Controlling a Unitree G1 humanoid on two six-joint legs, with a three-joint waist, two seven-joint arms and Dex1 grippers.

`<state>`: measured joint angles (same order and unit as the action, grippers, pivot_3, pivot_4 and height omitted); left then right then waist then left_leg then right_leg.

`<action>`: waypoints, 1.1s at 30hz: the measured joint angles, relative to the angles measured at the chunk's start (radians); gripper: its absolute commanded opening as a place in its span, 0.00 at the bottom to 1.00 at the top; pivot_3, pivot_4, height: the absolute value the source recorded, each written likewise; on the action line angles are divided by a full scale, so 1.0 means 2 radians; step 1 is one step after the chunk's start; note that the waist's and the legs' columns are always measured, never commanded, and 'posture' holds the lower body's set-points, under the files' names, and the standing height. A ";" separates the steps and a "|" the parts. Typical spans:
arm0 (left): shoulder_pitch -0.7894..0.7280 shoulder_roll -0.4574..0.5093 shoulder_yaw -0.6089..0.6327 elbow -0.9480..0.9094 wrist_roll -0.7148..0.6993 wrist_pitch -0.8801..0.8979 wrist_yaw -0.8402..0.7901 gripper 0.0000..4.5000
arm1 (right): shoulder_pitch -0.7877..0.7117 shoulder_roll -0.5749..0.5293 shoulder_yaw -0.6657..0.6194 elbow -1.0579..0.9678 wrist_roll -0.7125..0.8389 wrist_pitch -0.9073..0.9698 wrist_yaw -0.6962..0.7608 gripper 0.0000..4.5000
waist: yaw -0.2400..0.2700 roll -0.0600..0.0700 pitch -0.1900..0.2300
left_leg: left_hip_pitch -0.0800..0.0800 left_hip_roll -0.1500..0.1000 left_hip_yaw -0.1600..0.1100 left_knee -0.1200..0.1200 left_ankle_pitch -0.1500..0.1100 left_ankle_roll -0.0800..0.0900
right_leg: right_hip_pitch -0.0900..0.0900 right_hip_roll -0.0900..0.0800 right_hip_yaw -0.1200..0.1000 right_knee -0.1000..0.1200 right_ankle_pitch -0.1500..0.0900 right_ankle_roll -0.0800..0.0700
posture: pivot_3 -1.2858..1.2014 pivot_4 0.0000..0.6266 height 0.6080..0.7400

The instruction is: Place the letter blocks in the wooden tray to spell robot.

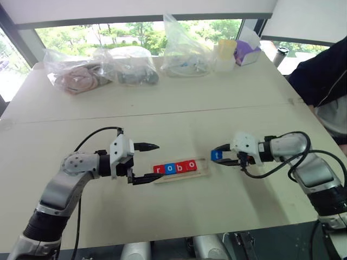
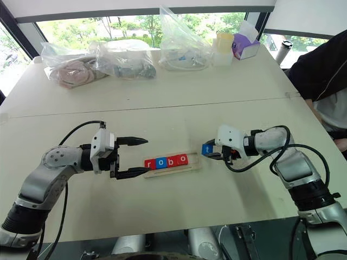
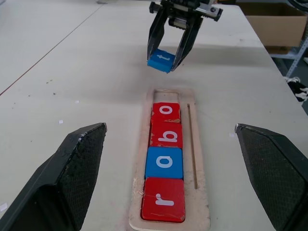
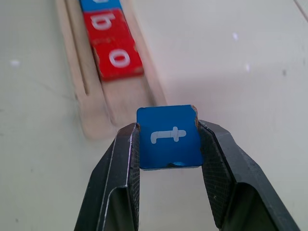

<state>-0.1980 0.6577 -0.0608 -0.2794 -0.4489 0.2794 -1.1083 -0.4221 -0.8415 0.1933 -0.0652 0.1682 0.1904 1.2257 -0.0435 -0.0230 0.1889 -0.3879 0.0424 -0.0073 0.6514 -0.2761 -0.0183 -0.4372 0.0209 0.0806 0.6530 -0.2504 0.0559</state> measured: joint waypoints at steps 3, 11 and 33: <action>0.000 0.000 0.000 0.000 0.000 0.000 0.001 1.00 | -0.006 0.005 0.016 -0.001 0.000 0.000 0.012 0.25 | 0.000 0.000 0.000 | 0.000 0.000 0.000 0.000 0.000 0.000 | 0.000 0.000 0.000 0.000 0.000 0.000 | 0.52 0.24 1.00; 0.004 0.000 0.000 -0.007 0.000 0.000 0.007 1.00 | -0.020 0.017 0.036 0.015 -0.014 -0.019 0.033 0.25 | 0.000 0.000 0.000 | 0.000 0.000 0.000 0.001 0.000 0.000 | 0.000 0.000 0.000 0.001 0.000 0.000 | 0.52 0.24 1.00; 0.017 -0.001 0.000 -0.025 -0.007 0.009 0.029 1.00 | -0.048 0.056 0.054 0.080 -0.039 -0.054 0.047 0.25 | 0.000 0.000 0.000 | 0.001 0.000 0.000 0.001 0.000 0.000 | 0.001 0.000 0.000 0.002 0.000 0.000 | 0.52 0.24 1.00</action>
<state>-0.1630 0.6551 -0.0599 -0.3290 -0.4621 0.2979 -1.0507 -0.5188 -0.7301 0.3018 0.0941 0.0899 0.0824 1.3201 -0.0437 -0.0228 0.1888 -0.3859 0.0425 -0.0074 0.6538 -0.2761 -0.0184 -0.4360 0.0209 0.0806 0.6569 -0.2501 0.0560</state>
